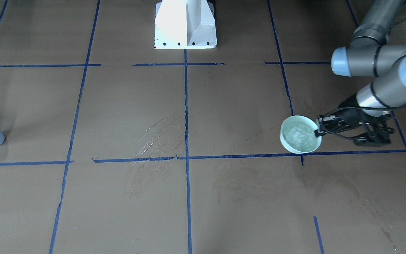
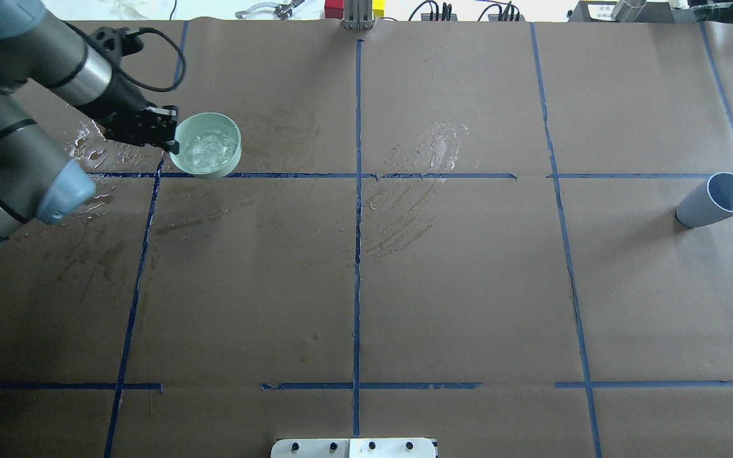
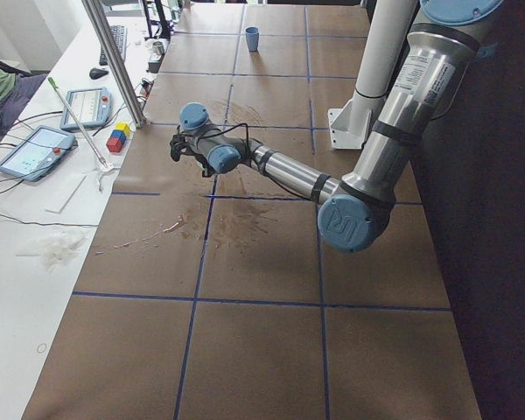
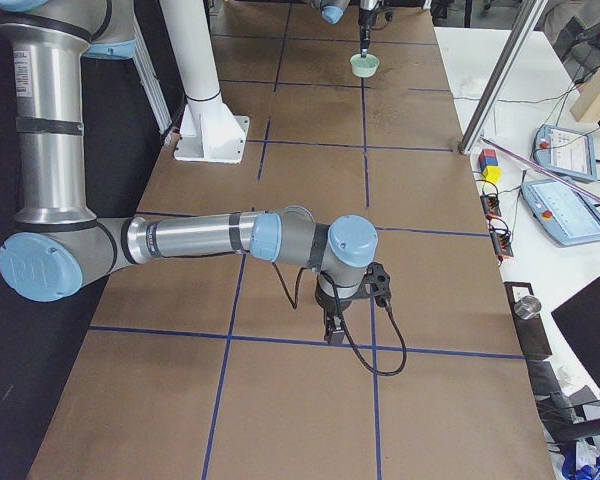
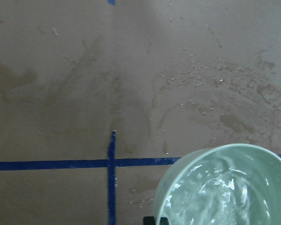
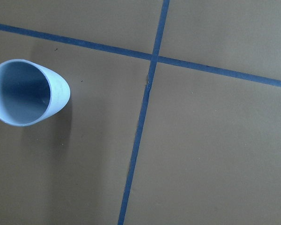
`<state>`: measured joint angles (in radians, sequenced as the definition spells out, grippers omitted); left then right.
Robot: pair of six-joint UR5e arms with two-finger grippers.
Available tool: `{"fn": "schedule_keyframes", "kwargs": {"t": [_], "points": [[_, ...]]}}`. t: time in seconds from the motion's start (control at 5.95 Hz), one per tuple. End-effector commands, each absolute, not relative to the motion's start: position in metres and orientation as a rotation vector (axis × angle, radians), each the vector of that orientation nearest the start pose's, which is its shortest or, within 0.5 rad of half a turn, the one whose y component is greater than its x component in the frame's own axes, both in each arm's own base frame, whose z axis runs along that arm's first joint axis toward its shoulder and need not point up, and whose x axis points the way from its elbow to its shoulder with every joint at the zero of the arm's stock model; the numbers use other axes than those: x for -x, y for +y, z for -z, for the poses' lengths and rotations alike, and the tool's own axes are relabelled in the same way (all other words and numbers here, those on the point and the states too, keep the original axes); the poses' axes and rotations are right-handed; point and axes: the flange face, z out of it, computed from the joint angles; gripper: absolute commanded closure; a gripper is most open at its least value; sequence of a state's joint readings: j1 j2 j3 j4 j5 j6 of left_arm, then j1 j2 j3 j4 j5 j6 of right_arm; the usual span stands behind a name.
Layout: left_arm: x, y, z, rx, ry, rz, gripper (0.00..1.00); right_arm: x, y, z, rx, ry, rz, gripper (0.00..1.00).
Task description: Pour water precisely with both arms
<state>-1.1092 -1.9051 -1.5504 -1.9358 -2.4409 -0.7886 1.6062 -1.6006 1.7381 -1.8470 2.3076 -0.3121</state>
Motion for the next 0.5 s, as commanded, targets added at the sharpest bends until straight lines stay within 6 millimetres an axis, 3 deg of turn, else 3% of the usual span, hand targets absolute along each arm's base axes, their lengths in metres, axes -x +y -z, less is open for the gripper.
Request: {"fn": "schedule_keyframes", "kwargs": {"t": [0.0,0.34], "points": [[-0.164,-0.568,-0.508,-0.031,1.035,-0.061,1.00,-0.083,-0.461,-0.622,0.005,-0.749,0.213,0.00],[-0.146,-0.535,-0.564,-0.012,1.001,-0.112,1.00,-0.083,-0.461,-0.620,0.001,-0.748,0.214,0.00]]}}
